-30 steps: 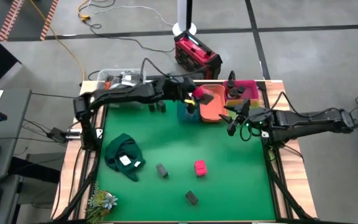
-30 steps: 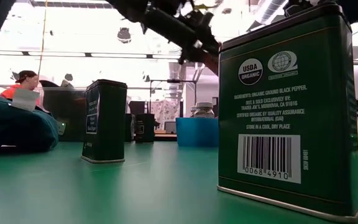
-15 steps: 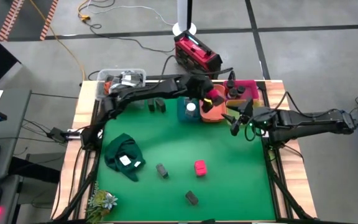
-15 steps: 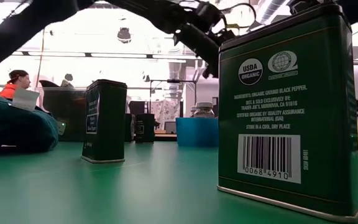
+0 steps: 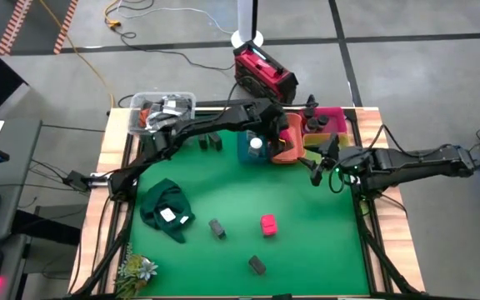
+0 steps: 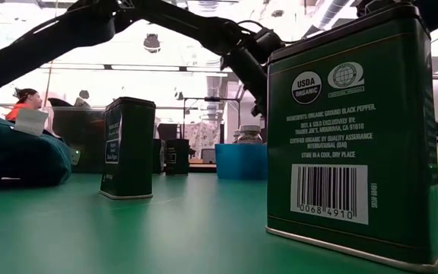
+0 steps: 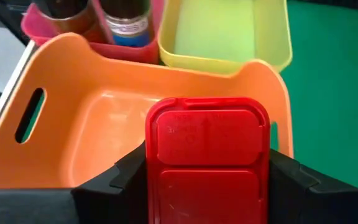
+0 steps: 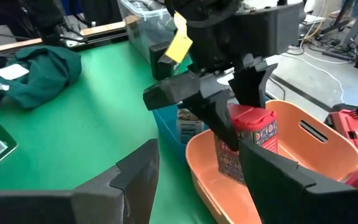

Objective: Sort spices by type
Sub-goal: Put the top red seasoning can into the orange bin

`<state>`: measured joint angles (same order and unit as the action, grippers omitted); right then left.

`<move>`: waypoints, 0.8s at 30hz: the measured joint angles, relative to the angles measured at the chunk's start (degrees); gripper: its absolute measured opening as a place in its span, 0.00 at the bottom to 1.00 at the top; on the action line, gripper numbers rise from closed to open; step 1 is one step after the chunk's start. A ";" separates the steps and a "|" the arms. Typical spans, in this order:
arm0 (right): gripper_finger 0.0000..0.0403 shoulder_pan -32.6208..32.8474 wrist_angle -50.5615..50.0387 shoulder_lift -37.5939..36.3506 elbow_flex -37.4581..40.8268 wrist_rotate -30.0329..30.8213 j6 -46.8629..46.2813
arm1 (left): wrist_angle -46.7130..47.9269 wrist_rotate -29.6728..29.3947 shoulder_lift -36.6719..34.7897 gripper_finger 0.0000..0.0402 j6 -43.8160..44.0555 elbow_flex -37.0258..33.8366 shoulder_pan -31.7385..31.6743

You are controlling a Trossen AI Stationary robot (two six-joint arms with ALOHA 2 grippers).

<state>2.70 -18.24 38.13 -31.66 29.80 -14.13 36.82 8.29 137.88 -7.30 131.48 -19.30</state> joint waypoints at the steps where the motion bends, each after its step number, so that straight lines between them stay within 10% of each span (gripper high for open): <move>1: 0.62 0.00 0.00 0.00 0.02 0.02 0.00 | 0.28 0.00 0.00 0.53 -0.77 0.00 0.06; 24: 0.62 0.02 0.68 0.00 0.02 0.02 0.20 | 1.55 -2.72 0.04 0.57 -6.13 -1.40 1.80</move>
<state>2.72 -17.56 38.13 -31.64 29.82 -13.93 38.37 5.58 137.93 -13.43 130.08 -17.50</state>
